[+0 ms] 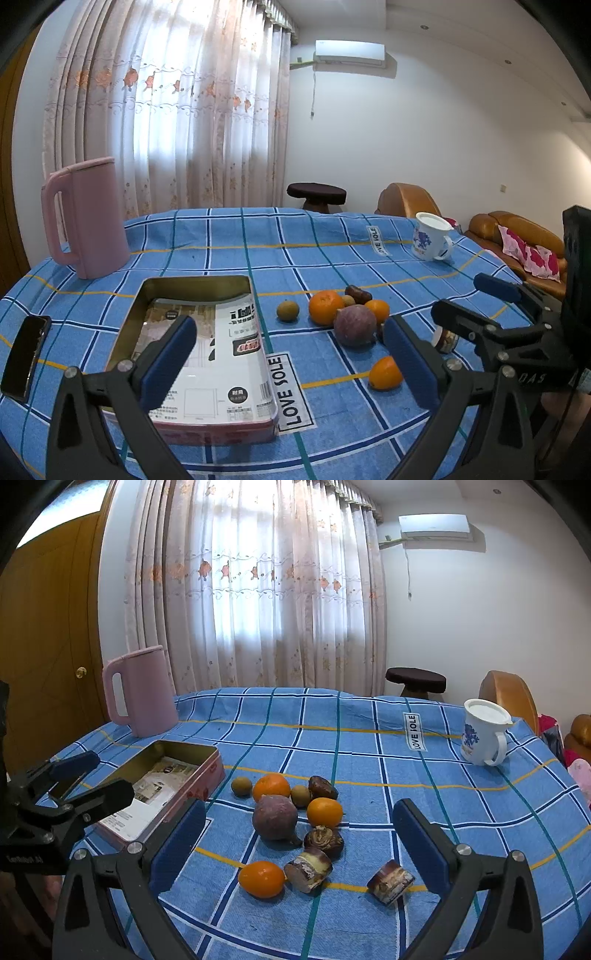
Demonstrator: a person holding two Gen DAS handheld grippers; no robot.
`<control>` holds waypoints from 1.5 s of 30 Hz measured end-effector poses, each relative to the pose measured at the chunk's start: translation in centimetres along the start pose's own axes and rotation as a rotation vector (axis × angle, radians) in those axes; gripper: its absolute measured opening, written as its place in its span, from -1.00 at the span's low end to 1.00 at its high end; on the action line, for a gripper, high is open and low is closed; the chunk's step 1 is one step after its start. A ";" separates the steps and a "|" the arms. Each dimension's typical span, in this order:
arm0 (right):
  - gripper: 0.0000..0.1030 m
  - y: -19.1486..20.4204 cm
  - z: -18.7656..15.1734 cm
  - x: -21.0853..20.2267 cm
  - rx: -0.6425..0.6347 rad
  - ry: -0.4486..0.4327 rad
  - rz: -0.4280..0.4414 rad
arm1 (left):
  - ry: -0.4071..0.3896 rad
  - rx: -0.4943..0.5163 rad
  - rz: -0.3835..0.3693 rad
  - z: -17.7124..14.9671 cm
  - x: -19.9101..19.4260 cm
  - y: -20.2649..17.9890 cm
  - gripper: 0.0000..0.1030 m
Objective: Organize fruits
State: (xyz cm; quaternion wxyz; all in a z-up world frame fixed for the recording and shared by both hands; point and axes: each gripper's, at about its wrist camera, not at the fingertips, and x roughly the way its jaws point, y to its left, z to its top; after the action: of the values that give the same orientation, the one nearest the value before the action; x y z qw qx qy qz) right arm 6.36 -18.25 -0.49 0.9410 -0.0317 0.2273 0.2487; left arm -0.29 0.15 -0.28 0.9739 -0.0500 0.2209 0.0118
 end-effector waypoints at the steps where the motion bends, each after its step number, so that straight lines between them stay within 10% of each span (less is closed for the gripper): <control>1: 0.98 0.0 0.0 0.0 0.000 -0.001 -0.001 | 0.000 0.000 0.000 0.0 0.0 0.0 1.00; 45: 0.98 0.1 -0.7 0.2 0.026 0.006 0.021 | 0.006 -0.001 0.001 -0.3 0.1 -0.2 1.00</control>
State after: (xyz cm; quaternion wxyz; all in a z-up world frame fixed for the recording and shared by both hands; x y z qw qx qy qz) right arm 6.20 -18.23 -1.15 0.9380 -0.0179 0.2338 0.2554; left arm -0.31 -0.03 -0.58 0.9733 -0.0504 0.2237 0.0120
